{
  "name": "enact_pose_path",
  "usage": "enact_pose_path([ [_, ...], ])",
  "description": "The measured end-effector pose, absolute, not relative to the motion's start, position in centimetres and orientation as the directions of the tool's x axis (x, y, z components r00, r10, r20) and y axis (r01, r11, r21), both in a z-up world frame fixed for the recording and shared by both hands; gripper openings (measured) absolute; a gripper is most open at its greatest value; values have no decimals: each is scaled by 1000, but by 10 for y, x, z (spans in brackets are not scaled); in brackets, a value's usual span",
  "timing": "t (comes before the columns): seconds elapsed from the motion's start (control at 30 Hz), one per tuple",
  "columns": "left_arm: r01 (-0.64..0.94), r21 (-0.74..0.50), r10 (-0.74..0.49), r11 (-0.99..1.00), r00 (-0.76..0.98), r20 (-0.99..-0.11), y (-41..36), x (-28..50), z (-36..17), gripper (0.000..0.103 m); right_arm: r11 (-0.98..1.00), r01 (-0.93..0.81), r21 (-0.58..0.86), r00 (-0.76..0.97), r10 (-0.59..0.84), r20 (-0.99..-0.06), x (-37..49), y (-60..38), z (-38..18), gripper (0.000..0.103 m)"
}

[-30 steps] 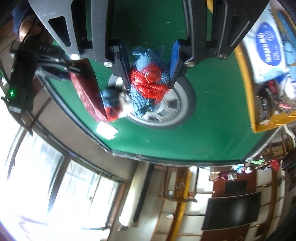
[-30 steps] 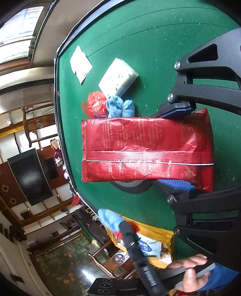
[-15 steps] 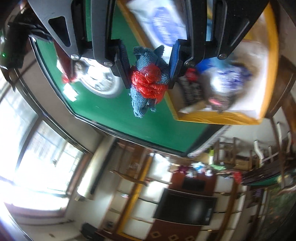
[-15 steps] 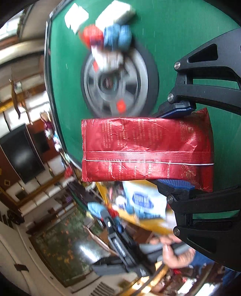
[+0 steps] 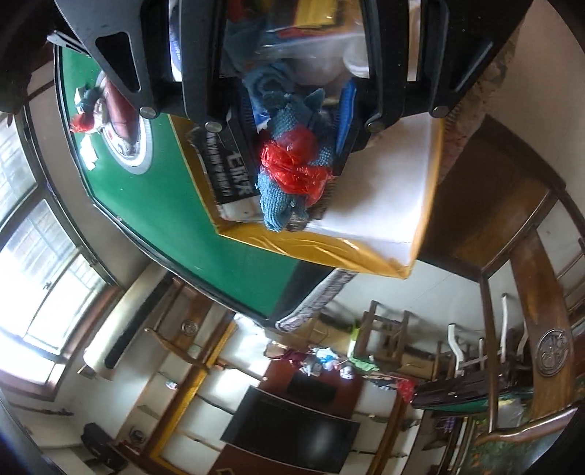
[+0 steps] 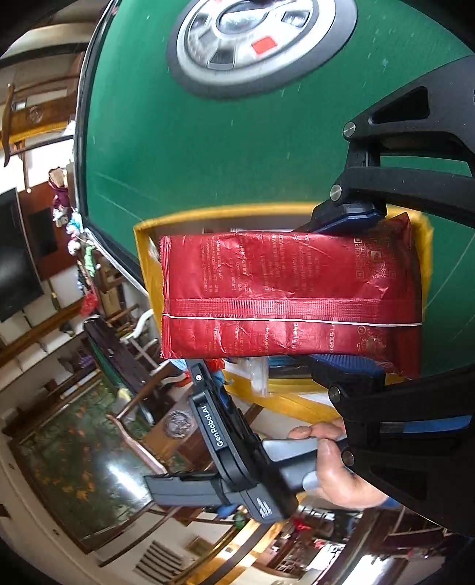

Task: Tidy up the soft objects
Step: 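Carry knitted toy with left gripper while right gripper carries red packet to box, then lower toy into box, open left gripper while right gripper releases red packet there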

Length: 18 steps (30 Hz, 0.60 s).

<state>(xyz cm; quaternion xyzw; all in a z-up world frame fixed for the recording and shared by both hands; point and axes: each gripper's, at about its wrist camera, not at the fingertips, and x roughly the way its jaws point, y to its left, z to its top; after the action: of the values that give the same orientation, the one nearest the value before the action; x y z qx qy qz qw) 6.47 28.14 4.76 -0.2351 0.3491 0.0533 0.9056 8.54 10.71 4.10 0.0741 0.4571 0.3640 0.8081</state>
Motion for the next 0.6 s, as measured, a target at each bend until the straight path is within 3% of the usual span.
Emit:
enact_pose_path([
  [0.37, -287, -335, -37, 897, 707, -706, 279, 76, 38, 38, 785, -509, 352, 354, 564, -746, 90, 154, 25, 55],
  [0.5, -292, -322, -29, 901, 700, -714, 279, 76, 37, 39, 786, -532, 314, 371, 550, -748, 80, 156, 27, 59],
  [0.6, -298, -336, -32, 894, 704, -710, 282, 74, 38, 48, 771, -555, 313, 372, 566, -735, 75, 152, 28, 67],
])
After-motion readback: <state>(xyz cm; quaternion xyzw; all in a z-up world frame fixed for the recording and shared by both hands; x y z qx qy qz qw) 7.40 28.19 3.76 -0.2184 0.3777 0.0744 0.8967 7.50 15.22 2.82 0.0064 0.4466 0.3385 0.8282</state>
